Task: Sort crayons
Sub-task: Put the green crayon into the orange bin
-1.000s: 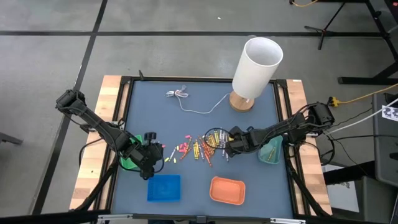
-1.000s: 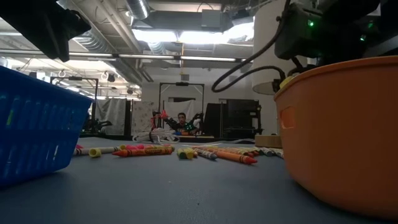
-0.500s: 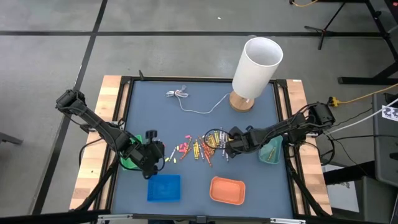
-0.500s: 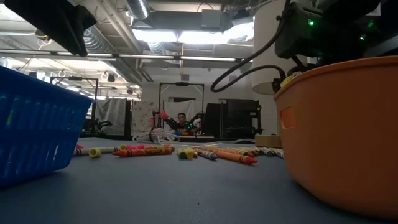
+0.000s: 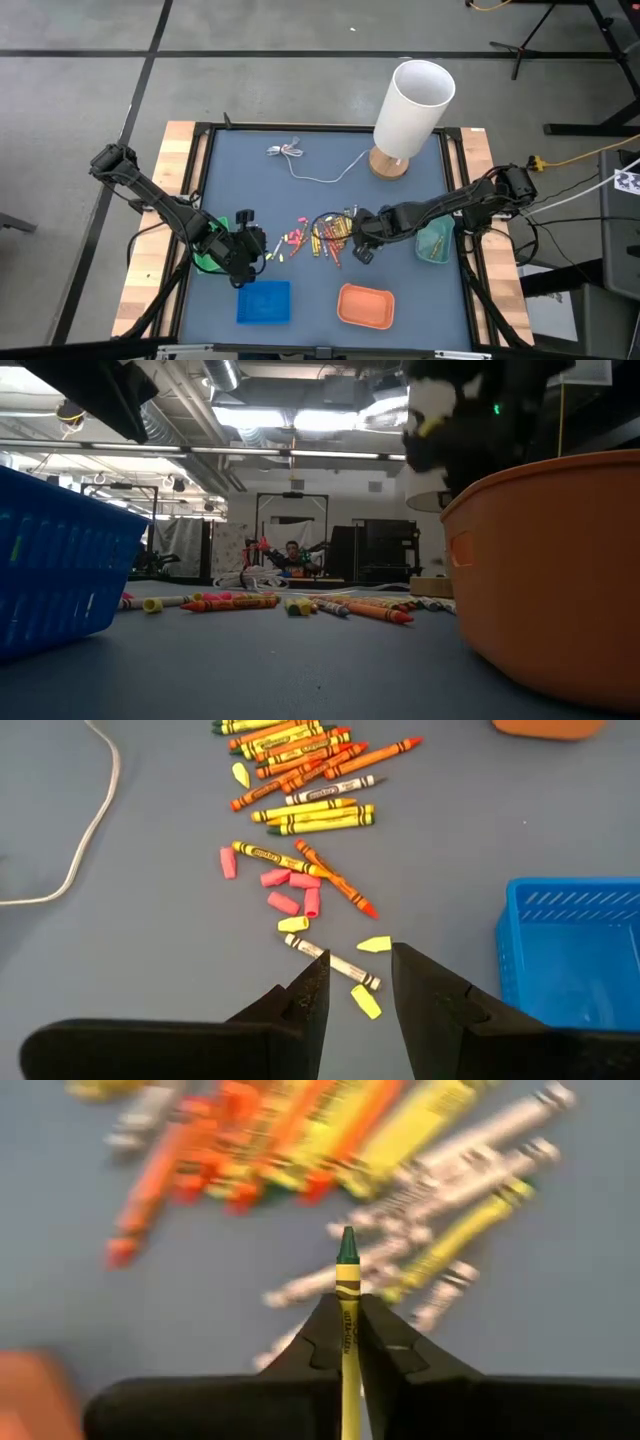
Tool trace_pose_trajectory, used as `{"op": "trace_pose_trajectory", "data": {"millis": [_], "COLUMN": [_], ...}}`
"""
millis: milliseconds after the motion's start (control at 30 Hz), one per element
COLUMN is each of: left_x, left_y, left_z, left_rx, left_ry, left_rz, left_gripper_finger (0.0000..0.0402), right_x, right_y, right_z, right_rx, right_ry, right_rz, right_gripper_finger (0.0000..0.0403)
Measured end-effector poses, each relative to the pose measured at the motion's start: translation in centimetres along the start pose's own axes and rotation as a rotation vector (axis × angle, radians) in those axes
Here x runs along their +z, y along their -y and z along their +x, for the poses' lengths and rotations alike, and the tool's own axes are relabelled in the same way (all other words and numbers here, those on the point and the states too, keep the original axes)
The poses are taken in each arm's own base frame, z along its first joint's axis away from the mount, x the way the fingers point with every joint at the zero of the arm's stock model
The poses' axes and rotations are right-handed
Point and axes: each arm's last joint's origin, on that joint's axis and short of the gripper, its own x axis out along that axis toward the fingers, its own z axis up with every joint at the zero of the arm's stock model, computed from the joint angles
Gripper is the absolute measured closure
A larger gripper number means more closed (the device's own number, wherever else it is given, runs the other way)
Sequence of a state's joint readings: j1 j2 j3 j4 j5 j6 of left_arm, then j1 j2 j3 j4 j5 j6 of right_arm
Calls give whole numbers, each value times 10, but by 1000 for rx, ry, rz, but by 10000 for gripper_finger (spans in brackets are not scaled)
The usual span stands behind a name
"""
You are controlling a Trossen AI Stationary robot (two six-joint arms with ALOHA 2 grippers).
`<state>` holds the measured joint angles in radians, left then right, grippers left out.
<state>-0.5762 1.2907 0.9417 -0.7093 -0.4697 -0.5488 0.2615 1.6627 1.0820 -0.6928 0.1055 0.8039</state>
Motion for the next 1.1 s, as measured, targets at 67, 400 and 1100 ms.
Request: {"op": "trace_pose_trajectory", "data": {"millis": [67,400,1100], "left_x": [0,2,5], "left_y": [0,1,3], "left_z": [0,0,0], "left_rx": [-1,-10,-25], "left_ry": [3,18,45], "left_rz": [-1,-38,-51], "left_gripper_finger": [308,308,308], "right_x": [3,-23,-89], "right_y": [-11,-70,-120], "right_z": [-9,-41,-62], "right_rx": [51,272,437], "right_ry": [10,72,197], "right_rz": [-21,-165,-338], "right_gripper_finger": [390,388,384]}}
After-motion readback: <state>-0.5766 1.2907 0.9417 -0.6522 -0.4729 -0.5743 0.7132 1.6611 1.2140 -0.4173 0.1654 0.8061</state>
